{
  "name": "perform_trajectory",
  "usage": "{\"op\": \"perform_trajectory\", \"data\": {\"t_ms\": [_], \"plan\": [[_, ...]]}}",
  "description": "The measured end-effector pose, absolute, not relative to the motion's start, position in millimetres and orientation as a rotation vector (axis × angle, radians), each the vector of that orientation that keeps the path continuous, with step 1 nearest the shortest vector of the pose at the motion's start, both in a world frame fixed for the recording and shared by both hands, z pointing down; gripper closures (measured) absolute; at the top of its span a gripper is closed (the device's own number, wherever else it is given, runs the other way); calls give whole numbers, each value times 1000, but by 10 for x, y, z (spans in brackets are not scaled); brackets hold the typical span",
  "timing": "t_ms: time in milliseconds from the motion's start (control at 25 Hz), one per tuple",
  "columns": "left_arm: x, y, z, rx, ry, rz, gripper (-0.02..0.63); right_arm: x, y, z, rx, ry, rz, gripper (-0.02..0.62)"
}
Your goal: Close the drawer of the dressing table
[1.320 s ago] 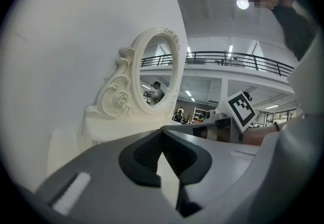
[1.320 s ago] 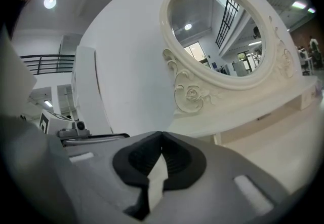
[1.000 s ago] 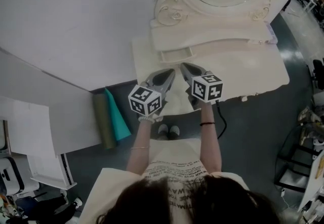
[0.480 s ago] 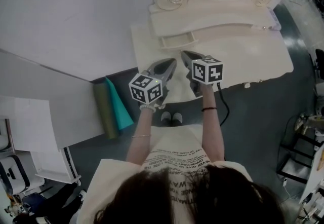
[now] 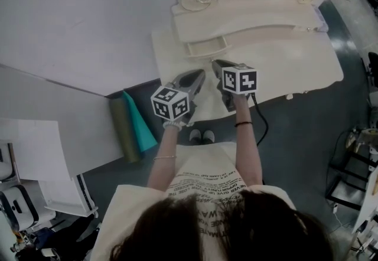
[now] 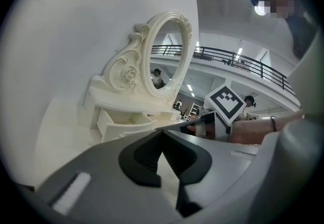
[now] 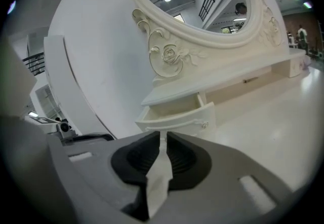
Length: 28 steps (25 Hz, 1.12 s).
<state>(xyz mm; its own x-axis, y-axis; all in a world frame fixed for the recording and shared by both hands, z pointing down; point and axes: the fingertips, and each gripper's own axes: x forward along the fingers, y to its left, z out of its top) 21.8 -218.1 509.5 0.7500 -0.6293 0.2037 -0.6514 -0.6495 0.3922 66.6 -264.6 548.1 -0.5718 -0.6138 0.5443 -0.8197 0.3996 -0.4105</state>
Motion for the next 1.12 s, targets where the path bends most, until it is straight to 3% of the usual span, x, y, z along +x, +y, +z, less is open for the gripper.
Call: {"op": "perform_trajectory", "data": {"t_ms": [560, 1120], "plan": [[288, -2242, 5289, 2469, -922, 111, 606, 640, -2765, 5697, 1256, -2284, 1000, 485], [180, -2315, 5369, 2444, -929, 112, 606, 562, -2852, 5874, 1257, -2202, 1045, 482]]}}
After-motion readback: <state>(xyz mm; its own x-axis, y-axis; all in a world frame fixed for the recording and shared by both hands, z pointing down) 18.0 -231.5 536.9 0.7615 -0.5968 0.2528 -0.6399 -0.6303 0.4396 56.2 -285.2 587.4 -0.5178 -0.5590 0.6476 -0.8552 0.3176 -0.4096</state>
